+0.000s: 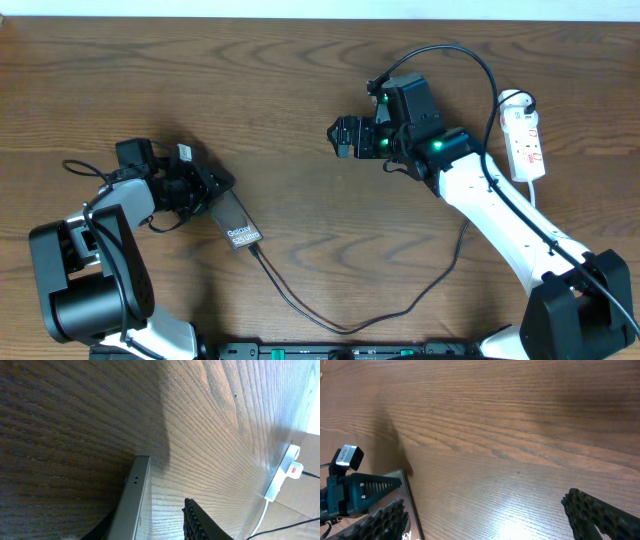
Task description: Plug charger to phone and switch on socket
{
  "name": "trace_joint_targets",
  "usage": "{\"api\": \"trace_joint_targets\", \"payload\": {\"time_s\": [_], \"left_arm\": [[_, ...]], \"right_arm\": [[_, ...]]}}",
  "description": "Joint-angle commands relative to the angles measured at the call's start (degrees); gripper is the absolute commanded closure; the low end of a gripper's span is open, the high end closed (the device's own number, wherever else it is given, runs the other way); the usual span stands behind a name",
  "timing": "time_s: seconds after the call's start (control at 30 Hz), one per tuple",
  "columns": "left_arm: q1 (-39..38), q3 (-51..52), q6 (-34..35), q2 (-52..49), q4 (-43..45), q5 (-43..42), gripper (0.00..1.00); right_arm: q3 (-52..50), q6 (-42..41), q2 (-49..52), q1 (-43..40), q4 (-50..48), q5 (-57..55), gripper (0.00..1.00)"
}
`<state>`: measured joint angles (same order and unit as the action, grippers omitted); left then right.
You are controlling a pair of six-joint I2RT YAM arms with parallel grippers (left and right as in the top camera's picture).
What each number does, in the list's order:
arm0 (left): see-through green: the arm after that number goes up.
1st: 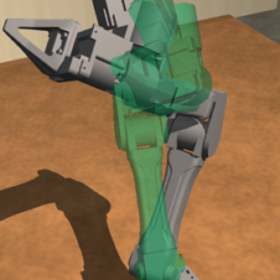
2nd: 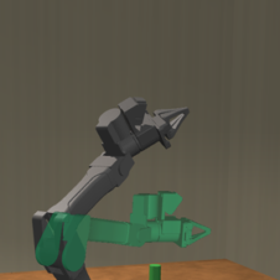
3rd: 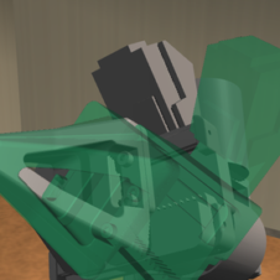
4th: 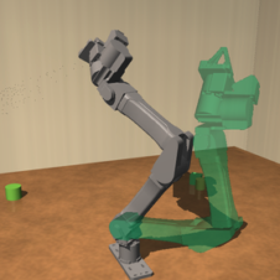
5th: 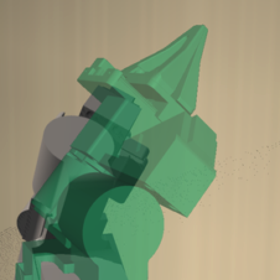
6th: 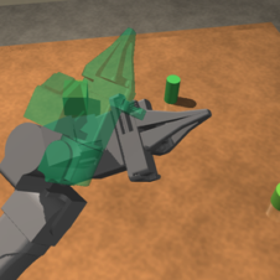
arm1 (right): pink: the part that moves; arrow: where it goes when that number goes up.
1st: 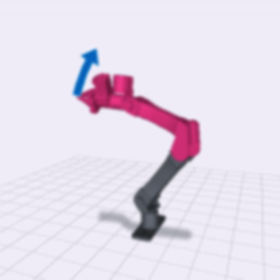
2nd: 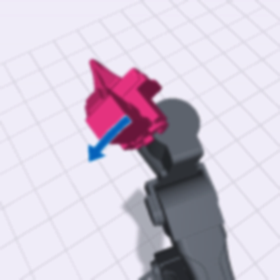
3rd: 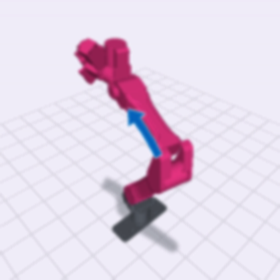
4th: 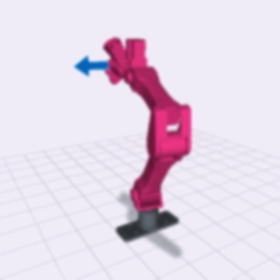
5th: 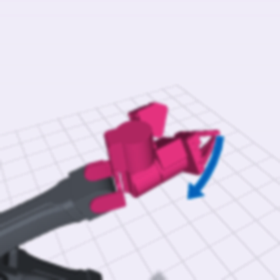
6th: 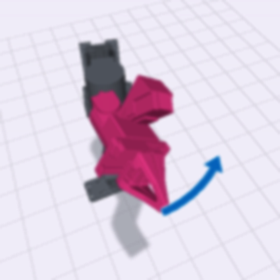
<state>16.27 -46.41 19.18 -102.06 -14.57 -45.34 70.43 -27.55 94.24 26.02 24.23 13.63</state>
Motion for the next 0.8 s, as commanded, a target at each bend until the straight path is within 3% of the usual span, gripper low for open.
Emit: {"api": "trace_joint_targets", "payload": {"time_s": [0.0,0.17,0.43,0.57,0.77], "left_arm": [[-0.09,1.75,-0.74,-0.98,-1.53,4.52,0.65],[-0.09,1.75,-0.7,-0.98,-2.47,5.55,0.58],[-0.09,1.75,-0.72,-0.98,-4.9,7.56,0.57],[-0.09,1.75,-0.72,-0.98,-5.11,7.78,0.46],[-0.09,1.75,-0.7,-0.98,-6.38,8.98,0.42]], "right_arm": [[0.17,0.83,-0.7,-0.22,0.02,-0.39,0.01],[0.17,0.83,-0.7,-0.22,0.02,-0.39,0.01],[0.17,0.83,-0.7,-0.22,0.02,-0.39,0.01],[0.17,0.83,-0.7,-0.22,0.02,-0.39,0.01],[0.17,0.83,-0.7,-0.22,0.02,-0.39,0.01]]}}
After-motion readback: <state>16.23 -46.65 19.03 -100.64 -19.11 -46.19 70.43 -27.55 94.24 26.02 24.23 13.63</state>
